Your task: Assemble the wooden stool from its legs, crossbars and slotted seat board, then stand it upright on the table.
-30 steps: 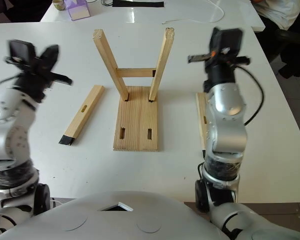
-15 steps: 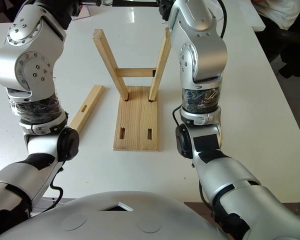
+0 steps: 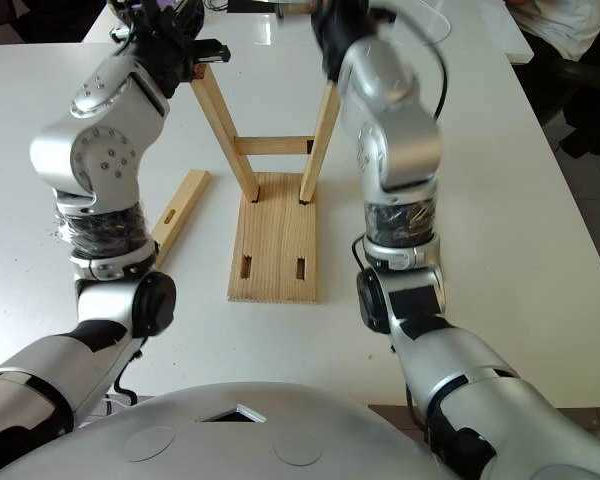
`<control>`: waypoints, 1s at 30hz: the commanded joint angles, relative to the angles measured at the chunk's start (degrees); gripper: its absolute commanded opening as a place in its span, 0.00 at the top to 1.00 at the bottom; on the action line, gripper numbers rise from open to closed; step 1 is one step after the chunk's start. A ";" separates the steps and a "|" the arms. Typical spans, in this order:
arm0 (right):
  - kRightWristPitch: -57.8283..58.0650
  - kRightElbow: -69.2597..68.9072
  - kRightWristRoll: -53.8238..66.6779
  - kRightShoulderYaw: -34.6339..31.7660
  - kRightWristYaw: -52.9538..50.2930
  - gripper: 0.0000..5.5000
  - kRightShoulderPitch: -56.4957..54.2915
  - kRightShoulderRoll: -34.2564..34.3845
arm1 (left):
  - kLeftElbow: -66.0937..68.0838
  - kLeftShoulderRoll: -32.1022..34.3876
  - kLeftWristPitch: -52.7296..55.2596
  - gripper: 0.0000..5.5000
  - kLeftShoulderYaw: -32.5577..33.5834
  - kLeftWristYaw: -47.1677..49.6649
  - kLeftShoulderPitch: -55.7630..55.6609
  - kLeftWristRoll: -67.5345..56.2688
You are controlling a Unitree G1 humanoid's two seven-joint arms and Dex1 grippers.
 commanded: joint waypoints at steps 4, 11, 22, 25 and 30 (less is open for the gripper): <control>1.98 -1.55 5.32 -3.80 0.22 1.00 0.71 4.55 | 0.64 -1.70 0.07 1.00 -2.34 -1.27 7.74 -0.29; 2.07 -7.86 16.59 -14.46 5.36 1.00 -7.58 -0.73 | -12.19 2.65 -3.38 1.00 8.57 -0.82 0.73 -6.53; -4.70 -14.13 13.14 -6.75 31.84 1.00 27.82 -28.52 | -18.10 21.89 1.42 1.00 9.57 -20.02 38.52 -11.34; -7.21 -14.79 10.23 -8.59 29.79 1.00 32.75 -29.48 | -17.83 24.38 -4.72 1.00 6.02 -19.70 48.44 -3.50; -6.70 -12.95 8.57 -12.86 15.36 1.00 30.14 -20.38 | -16.13 20.34 -13.16 1.00 7.63 -13.30 49.59 2.68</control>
